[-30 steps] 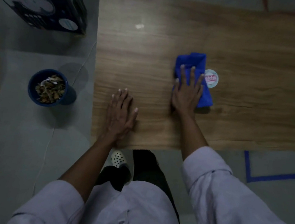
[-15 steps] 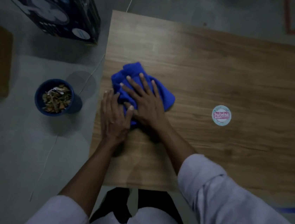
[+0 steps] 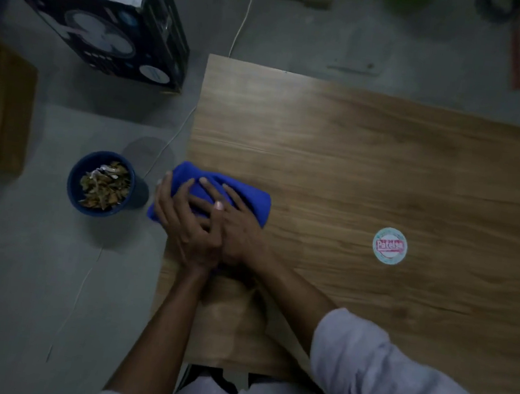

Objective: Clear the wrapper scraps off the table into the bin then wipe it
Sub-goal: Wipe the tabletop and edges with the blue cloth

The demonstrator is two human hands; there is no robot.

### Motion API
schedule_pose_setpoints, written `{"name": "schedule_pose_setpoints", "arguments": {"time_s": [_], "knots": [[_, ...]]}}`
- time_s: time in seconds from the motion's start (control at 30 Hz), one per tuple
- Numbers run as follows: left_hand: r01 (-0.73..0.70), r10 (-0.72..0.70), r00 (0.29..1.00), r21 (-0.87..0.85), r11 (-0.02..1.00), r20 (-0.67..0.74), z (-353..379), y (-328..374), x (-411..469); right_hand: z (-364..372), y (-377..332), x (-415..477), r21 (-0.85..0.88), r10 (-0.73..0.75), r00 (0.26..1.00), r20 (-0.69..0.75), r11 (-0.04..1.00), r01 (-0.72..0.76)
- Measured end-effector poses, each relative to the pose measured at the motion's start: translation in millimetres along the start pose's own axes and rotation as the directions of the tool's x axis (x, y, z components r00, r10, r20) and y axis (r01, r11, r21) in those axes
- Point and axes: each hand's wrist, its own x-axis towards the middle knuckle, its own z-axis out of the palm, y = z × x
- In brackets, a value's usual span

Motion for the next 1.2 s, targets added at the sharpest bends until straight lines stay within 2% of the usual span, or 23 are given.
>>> {"name": "schedule_pose_setpoints", "arguments": {"time_s": [0.13, 0.27, 0.33, 0.37, 0.4, 0.43, 0.47, 0.5, 0.53, 0.57, 0.6, 0.63, 0.67, 0.77, 0.9, 1.0, 1.1, 1.13, 1.17, 1.2], "knots": [[-0.063, 0.062, 0.989, 0.003, 0.998, 0.137, 27, -2, 4, -19, 62, 52, -0.132, 0.075, 0.995, -0.062, 0.988, -0.082], [-0.087, 0.085, 0.973, 0.003, 0.996, 0.214, 56, 5, 28, -43, 121, 104, -0.088, 0.226, 0.971, -0.073, 0.969, -0.232], [-0.067, 0.06, 0.965, 0.021, 0.998, 0.256, 63, 6, 37, -63, 149, 114, -0.048, 0.377, 0.921, -0.099, 0.922, -0.383], [-0.044, 0.038, 0.962, 0.019, 0.999, 0.269, 63, 7, 39, -75, 161, 113, -0.004, 0.496, 0.859, -0.128, 0.865, -0.501], [-0.018, 0.015, 0.962, 0.009, 1.0, 0.271, 61, 7, 39, -87, 171, 111, 0.065, 0.635, 0.757, -0.154, 0.771, -0.633], [-0.006, 0.008, 0.964, -0.009, 1.0, 0.266, 59, 9, 38, -98, 175, 108, 0.138, 0.758, 0.626, -0.184, 0.651, -0.747], [-0.003, 0.01, 0.968, -0.028, 1.0, 0.251, 57, 10, 37, -104, 169, 106, 0.193, 0.815, 0.523, -0.25, 0.571, -0.798], [0.002, 0.008, 0.974, -0.043, 0.999, 0.228, 57, 13, 35, -104, 159, 105, 0.208, 0.785, 0.51, -0.351, 0.597, -0.775], [0.015, -0.005, 0.98, -0.046, 0.999, 0.201, 59, 16, 32, -97, 147, 104, 0.162, 0.661, 0.622, -0.42, 0.729, -0.665], [0.041, -0.034, 0.985, -0.04, 0.998, 0.172, 62, 18, 30, -83, 130, 103, 0.079, 0.477, 0.791, -0.384, 0.87, -0.486], [0.074, -0.068, 0.987, -0.036, 0.997, 0.148, 68, 21, 28, -68, 116, 98, 0.003, 0.302, 0.909, -0.288, 0.949, -0.314], [0.099, -0.095, 0.986, -0.026, 0.995, 0.136, 74, 23, 27, -53, 109, 92, -0.029, 0.217, 0.957, -0.195, 0.974, -0.226], [0.101, -0.099, 0.985, -0.005, 0.995, 0.139, 79, 24, 24, -44, 112, 84, -0.035, 0.22, 0.959, -0.179, 0.973, -0.23], [-0.026, 0.004, 0.976, 0.098, 0.995, 0.219, 90, 27, 19, -45, 156, 57, 0.013, 0.441, 0.84, -0.316, 0.887, -0.461], [-0.172, 0.103, 0.926, 0.163, 0.971, 0.364, 99, 34, 14, -68, 218, -19, 0.022, 0.678, 0.63, -0.378, 0.687, -0.727], [-0.31, 0.115, 0.845, 0.304, 0.901, 0.523, 98, 32, 9, -81, 249, -81, 0.069, 0.822, 0.399, -0.407, 0.463, -0.884], [-0.345, 0.058, 0.77, 0.338, 0.876, 0.636, 87, 33, 13, -103, 250, -106, 0.221, 0.917, 0.161, -0.366, 0.253, -0.942], [-0.331, 0.041, 0.746, 0.317, 0.889, 0.664, 84, 36, 17, -113, 236, -100, 0.294, 0.914, 0.103, -0.393, 0.232, -0.927], [-0.291, 0.028, 0.734, 0.277, 0.916, 0.679, 79, 43, 20, -120, 212, -90, 0.351, 0.879, 0.084, -0.469, 0.272, -0.896], [-0.212, 0.012, 0.744, 0.219, 0.952, 0.668, 75, 48, 23, -123, 184, -76, 0.358, 0.821, 0.128, -0.556, 0.376, -0.855]]}}
